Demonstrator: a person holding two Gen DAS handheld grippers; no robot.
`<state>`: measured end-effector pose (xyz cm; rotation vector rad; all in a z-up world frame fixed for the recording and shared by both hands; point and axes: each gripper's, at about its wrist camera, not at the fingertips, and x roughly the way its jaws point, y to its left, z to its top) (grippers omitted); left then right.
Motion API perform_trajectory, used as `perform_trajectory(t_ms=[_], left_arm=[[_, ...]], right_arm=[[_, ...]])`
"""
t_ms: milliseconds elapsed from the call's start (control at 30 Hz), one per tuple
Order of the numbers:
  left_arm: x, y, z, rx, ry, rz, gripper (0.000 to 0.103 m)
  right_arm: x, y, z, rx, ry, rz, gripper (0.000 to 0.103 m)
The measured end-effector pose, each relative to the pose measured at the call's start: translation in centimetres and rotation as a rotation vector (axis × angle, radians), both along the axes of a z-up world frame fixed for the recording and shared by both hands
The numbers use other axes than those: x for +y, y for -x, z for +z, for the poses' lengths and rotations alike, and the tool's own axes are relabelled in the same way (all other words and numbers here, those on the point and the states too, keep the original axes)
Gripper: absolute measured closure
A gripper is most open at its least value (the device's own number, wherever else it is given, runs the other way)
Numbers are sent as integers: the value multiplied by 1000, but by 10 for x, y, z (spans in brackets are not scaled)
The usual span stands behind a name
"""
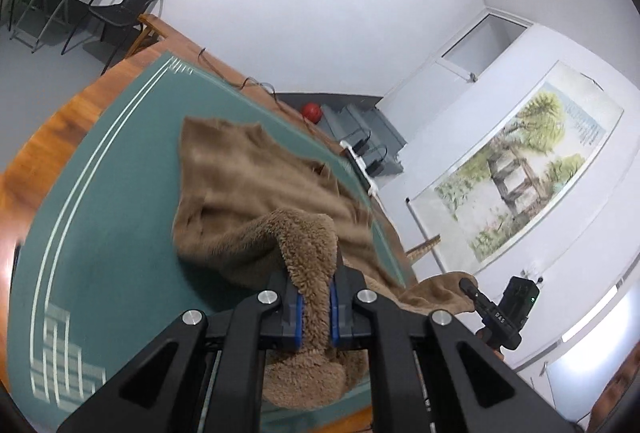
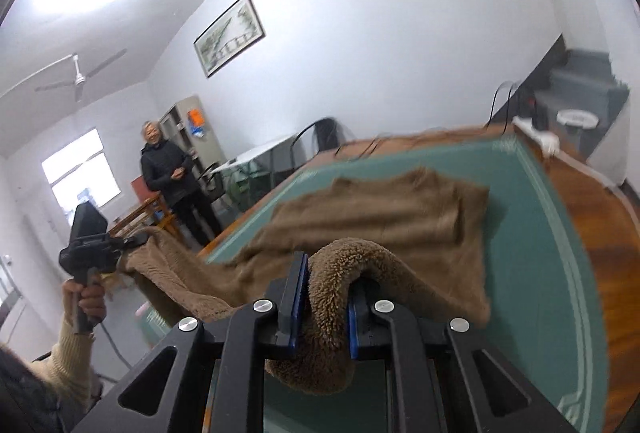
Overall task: Fold clothes
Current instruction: 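Lift the hem with both grippers and fold it toward the collar, then release the folded hem with both grippers onto the sweatshirt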
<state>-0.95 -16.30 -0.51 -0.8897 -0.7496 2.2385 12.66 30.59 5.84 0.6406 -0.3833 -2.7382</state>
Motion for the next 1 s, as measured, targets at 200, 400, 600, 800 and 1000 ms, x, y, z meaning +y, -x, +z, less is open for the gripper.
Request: perform_trajectory(t_ms=[200, 400, 600, 800, 1000], left_arm=[[22, 91, 16, -15, 27, 22, 93], [46, 193, 9, -95, 56, 50, 93], [69, 278, -31, -176, 97, 108, 93], [93, 336, -91, -310, 266, 124, 83], [84, 332, -105, -317, 207, 90, 57]], right_arm=[[21, 79, 28, 24, -37, -114, 85], [54, 183, 9, -76, -15, -224, 85], [75, 269, -25, -151, -40, -299, 85], [88, 328, -80, -286, -76, -353, 83], [89, 330, -91, -313, -93, -328, 71]])
